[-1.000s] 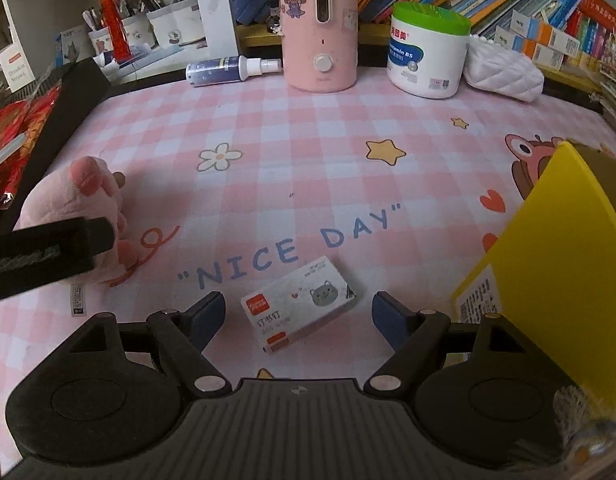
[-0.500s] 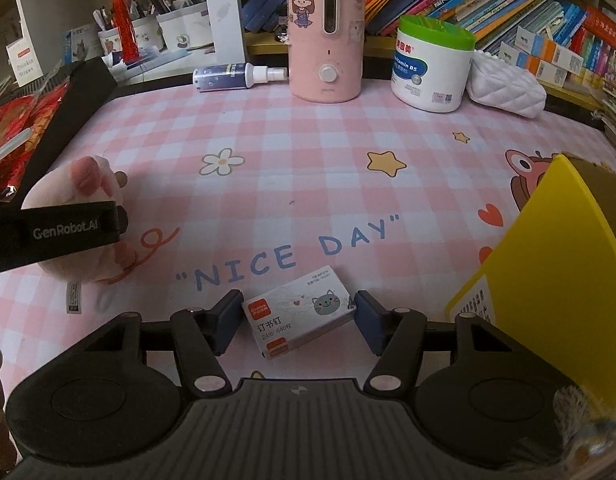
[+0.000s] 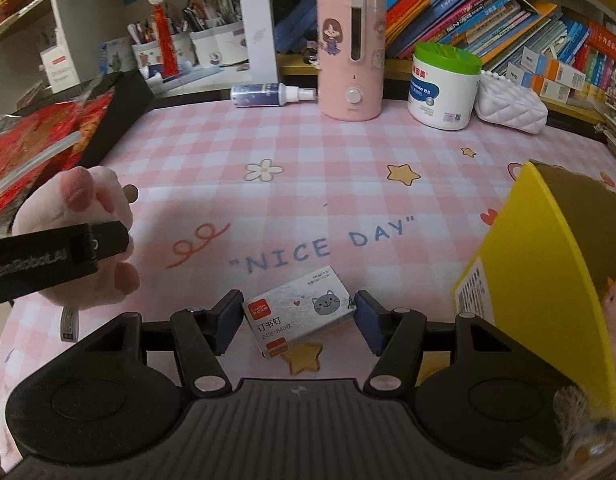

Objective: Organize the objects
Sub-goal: 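Lift and carry the pink pig and stapler box toward the yellow box with both tools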

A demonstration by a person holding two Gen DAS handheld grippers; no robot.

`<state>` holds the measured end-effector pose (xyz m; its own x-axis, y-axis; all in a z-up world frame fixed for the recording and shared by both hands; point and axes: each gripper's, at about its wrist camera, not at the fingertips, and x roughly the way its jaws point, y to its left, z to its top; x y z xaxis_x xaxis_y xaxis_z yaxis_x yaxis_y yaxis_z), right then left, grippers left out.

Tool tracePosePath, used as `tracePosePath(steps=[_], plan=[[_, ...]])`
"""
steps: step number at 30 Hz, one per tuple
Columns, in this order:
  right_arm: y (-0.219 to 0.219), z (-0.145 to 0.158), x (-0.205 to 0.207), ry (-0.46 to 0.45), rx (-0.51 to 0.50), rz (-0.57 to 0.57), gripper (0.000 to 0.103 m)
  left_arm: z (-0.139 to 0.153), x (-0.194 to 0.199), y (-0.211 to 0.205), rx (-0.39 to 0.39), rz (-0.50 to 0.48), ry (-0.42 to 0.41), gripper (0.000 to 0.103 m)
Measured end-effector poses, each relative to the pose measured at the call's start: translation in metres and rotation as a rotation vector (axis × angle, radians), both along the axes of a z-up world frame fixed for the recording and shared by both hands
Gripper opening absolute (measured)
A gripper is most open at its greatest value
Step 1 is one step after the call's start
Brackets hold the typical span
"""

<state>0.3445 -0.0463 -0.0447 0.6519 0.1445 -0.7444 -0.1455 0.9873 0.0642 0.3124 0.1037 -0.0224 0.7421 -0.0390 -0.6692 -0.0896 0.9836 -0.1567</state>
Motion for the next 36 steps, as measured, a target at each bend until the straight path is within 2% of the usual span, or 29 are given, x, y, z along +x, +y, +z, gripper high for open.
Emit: tracePosePath(steps=[11, 22, 36], plan=[[-0.008, 0.021, -0.064, -0.032, -0.01, 0.074, 0.059, 0.017, -0.083, 0.006, -0.026, -0.044, -0.018, 0.063], [-0.02, 0.038, -0.13, -0.042, -0.007, 0.081, 0.058, 0.02, -0.154, 0.017, -0.049, -0.055, -0.008, 0.063], [-0.019, 0.032, -0.215, -0.002, 0.015, 0.046, 0.059, 0.018, -0.232, 0.015, -0.075, -0.112, 0.011, 0.063]])
